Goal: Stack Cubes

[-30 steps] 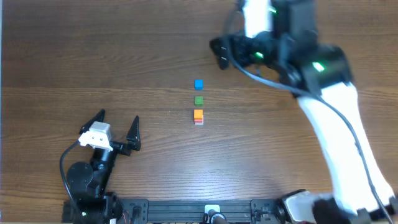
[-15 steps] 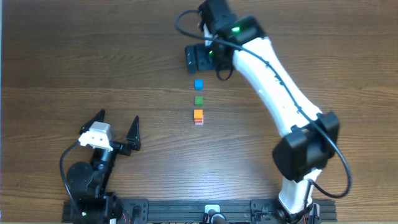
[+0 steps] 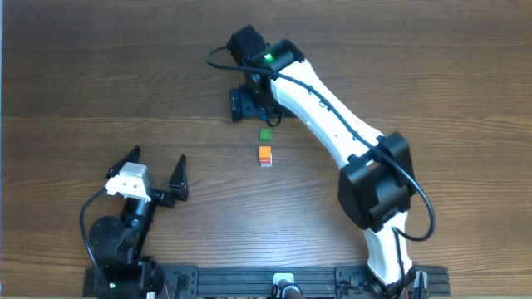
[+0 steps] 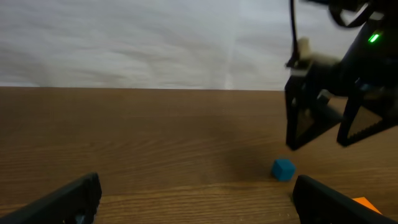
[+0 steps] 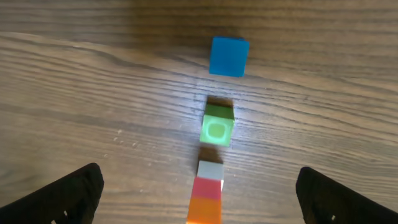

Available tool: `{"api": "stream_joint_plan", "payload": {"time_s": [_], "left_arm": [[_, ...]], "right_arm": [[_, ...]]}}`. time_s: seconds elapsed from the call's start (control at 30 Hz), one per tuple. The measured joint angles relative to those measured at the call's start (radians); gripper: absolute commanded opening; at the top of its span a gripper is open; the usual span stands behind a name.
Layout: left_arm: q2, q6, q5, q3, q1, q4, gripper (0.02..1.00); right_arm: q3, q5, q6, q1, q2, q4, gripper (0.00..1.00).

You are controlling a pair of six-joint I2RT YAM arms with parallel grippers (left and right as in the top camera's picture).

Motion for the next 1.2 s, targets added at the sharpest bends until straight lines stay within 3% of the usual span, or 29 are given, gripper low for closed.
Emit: {"api": "stream_joint_plan", "payload": {"time_s": [0.77, 1.2], "left_arm": [[0.0, 0.0, 0.0, 0.0, 0.0, 0.0, 1.0], [0.0, 0.0, 0.0, 0.0, 0.0, 0.0, 0.996]], "right_arm": [[-0.09, -0.023, 0.058, -0.006, 0.128, 0.083, 0.989], [-0.124, -0.037, 0.057, -0.018, 0.129, 0.136, 0.827]]}}
